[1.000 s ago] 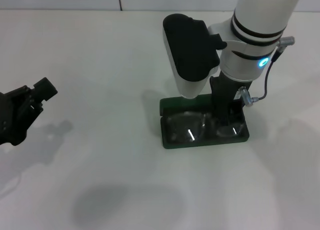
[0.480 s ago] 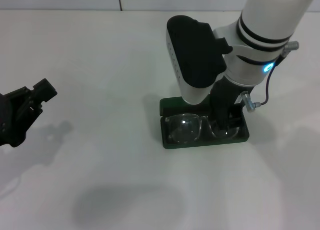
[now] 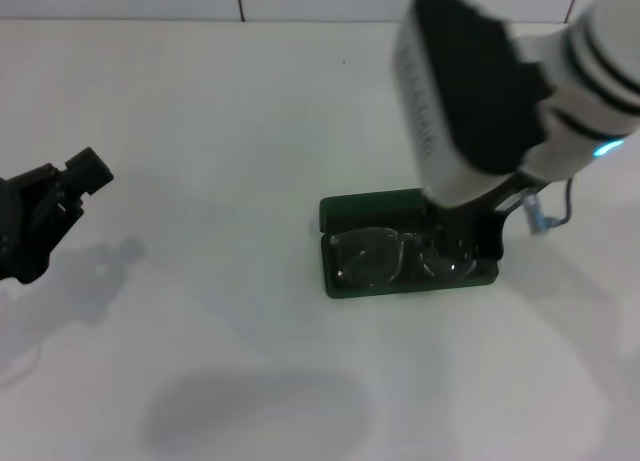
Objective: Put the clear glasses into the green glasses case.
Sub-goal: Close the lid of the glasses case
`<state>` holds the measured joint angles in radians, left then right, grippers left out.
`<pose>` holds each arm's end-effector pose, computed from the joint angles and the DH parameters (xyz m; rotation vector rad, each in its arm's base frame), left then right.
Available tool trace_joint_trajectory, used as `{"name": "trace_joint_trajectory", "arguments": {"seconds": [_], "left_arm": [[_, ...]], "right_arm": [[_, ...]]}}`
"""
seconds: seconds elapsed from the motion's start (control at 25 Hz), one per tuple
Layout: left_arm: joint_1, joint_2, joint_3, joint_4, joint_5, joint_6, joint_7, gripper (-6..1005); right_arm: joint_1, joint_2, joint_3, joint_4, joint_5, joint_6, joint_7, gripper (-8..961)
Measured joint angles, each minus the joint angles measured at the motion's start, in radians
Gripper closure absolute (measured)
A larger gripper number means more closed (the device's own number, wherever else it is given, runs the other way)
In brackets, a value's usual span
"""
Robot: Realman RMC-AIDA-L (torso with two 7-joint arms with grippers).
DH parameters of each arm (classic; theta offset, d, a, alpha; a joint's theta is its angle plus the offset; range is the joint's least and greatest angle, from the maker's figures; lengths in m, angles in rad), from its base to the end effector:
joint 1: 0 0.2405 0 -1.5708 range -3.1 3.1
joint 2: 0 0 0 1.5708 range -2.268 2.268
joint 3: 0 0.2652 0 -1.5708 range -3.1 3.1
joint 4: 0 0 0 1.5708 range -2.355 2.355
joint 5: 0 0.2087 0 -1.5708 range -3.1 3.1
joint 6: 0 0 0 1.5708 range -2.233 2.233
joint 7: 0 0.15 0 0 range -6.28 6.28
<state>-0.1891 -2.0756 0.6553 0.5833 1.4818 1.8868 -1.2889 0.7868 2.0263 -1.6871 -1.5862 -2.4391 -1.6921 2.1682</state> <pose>-0.3022 0.2344 0.0437 -2.2598 -0.6694 -1.3818 0.0744 0.3293 -0.0307 -2.9332 -0.3681 -0.6767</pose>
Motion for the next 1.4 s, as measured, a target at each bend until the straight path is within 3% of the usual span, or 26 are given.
{"name": "trace_joint_trajectory", "arguments": {"seconds": [0.12,0.28,0.4,0.52,0.56,0.72,0.84,0.96,1.04,1.16,1.4], "left_arm": [[-0.018,0.005,-0.003,0.003,-0.001,0.000,-0.016,933],[-0.052,0.010,-0.004,0.004,0.001,-0.001,-0.028,933],[-0.080,0.017,-0.005,0.006,0.001,-0.001,-0.035,933],[-0.108,0.029,0.001,0.022,0.004,-0.001,-0.052,929],[-0.115,0.032,0.005,0.037,0.009,-0.001,-0.064,928],[-0.166,0.033,0.015,0.116,0.077,-0.003,-0.125,923],[-0.268,0.018,0.016,0.145,0.171,-0.025,-0.163,919],[-0.342,0.011,0.016,0.140,0.235,-0.081,-0.190,800],[-0.365,0.004,0.017,0.137,0.269,-0.132,-0.198,721],[-0.412,-0.009,0.049,0.116,0.316,-0.223,-0.199,497],[-0.481,-0.013,0.247,0.036,0.297,-0.372,-0.177,558]], "right_arm": [[-0.132,-0.002,0.100,-0.163,0.051,-0.003,-0.004,799],[-0.312,-0.007,0.303,-0.278,0.269,-0.015,-0.052,798],[-0.455,-0.009,0.487,-0.261,0.520,-0.033,-0.167,797],[-0.561,-0.010,0.631,-0.148,0.729,-0.040,-0.293,797],[-0.578,-0.011,0.687,-0.081,0.784,-0.049,-0.329,756],[-0.580,-0.017,0.920,0.206,0.886,-0.150,-0.444,592],[-0.580,-0.028,1.174,0.408,0.878,-0.285,-0.580,365],[-0.570,-0.035,1.335,0.509,0.815,-0.337,-0.650,305],[-0.566,-0.036,1.389,0.559,0.781,-0.334,-0.684,266],[-0.571,-0.043,1.398,0.634,0.754,-0.303,-0.738,250],[-0.574,-0.051,1.399,0.703,0.734,-0.248,-0.792,258]]}}
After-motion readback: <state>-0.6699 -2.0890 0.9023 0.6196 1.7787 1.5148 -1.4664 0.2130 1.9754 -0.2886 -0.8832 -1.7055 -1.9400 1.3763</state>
